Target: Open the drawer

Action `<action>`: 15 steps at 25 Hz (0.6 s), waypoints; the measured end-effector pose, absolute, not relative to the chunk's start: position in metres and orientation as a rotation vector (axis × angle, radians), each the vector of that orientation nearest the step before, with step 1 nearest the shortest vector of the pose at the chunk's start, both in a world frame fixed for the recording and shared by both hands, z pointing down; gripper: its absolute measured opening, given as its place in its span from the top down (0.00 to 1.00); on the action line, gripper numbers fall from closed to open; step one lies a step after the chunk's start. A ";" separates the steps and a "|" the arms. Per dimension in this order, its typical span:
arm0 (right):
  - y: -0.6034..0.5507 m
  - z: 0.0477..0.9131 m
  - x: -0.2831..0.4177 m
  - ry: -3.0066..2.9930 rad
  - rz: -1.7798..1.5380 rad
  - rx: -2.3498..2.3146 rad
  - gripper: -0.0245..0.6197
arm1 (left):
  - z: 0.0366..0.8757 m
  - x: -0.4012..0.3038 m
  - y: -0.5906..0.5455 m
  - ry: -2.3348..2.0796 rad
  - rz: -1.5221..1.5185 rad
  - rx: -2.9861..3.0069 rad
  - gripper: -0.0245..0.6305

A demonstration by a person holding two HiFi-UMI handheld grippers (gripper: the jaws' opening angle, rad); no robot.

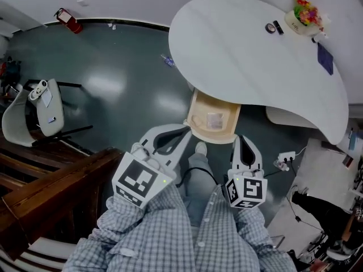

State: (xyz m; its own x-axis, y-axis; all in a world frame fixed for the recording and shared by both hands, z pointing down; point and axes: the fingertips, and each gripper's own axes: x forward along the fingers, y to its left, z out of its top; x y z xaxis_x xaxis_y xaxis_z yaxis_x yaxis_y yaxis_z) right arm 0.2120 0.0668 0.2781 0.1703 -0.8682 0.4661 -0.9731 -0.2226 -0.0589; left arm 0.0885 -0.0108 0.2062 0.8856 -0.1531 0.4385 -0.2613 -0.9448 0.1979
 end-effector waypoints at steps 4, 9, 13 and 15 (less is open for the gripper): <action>0.063 0.252 0.222 -1.780 0.522 2.209 0.95 | 0.192 0.093 -0.009 -0.309 0.603 2.817 0.96; 0.057 0.227 0.225 -1.806 0.464 2.232 0.95 | 0.180 0.091 -0.009 -0.321 0.590 2.824 0.96; 0.048 0.215 0.223 -1.836 0.417 2.232 0.95 | 0.174 0.090 -0.013 -0.340 0.566 2.831 0.96; 0.044 0.212 0.221 -1.850 0.401 2.220 0.95 | 0.172 0.090 -0.014 -0.341 0.566 2.839 0.96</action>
State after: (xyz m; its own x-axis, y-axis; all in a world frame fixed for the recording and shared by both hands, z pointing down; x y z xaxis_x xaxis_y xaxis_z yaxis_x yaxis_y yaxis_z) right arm 0.2205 0.0440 0.2121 0.1687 -0.9225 0.3472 -0.9835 -0.1811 -0.0032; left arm 0.0905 -0.0142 0.1720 0.8985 -0.1812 0.3999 -0.2685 -0.9475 0.1739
